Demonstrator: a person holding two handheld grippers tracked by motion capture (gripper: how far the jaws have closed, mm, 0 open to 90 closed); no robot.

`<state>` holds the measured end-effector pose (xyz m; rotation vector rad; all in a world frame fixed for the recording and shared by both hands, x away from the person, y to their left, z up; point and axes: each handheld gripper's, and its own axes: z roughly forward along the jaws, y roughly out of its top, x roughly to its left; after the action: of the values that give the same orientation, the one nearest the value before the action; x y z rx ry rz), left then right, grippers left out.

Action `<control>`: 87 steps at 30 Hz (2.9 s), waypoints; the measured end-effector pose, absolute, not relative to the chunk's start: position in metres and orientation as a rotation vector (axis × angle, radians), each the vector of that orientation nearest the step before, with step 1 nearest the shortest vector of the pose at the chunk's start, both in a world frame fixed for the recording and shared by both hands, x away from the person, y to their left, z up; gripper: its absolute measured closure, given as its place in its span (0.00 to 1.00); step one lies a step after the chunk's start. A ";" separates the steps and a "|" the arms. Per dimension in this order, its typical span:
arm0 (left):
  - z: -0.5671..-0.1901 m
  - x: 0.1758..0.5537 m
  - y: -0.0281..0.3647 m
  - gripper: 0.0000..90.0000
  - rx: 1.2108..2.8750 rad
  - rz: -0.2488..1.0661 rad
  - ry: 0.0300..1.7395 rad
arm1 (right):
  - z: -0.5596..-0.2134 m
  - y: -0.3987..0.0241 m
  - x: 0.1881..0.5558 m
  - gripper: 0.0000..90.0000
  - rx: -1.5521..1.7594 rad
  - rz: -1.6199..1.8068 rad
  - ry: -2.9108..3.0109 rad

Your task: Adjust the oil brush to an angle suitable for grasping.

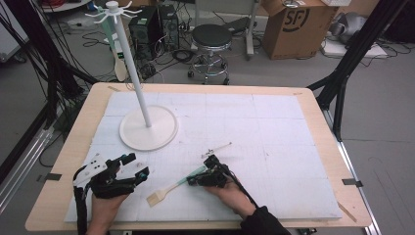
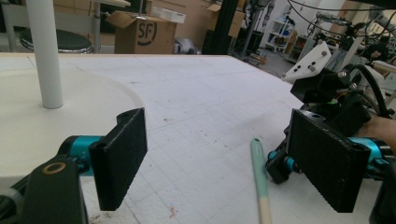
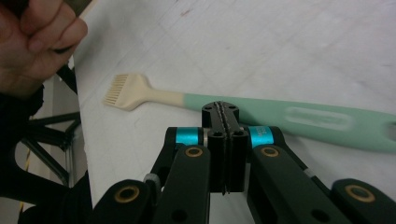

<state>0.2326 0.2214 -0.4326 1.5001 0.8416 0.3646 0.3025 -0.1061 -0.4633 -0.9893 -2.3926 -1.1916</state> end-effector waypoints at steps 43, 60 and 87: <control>-0.432 0.232 0.226 0.23 1.489 0.369 0.852 | -0.464 -0.025 0.302 1.00 -0.847 -1.157 -2.402; -0.433 0.232 0.226 0.23 1.504 0.380 0.852 | -0.464 0.007 0.315 1.00 -0.892 -1.209 -2.436; -0.436 0.236 0.219 0.23 1.549 0.333 0.824 | -0.435 -0.143 0.316 0.37 -1.108 -1.510 -2.309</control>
<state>0.2361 0.2192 -0.4359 1.5494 0.8239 0.3330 0.3163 -0.1427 -0.4352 -1.1083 -2.3087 -1.5096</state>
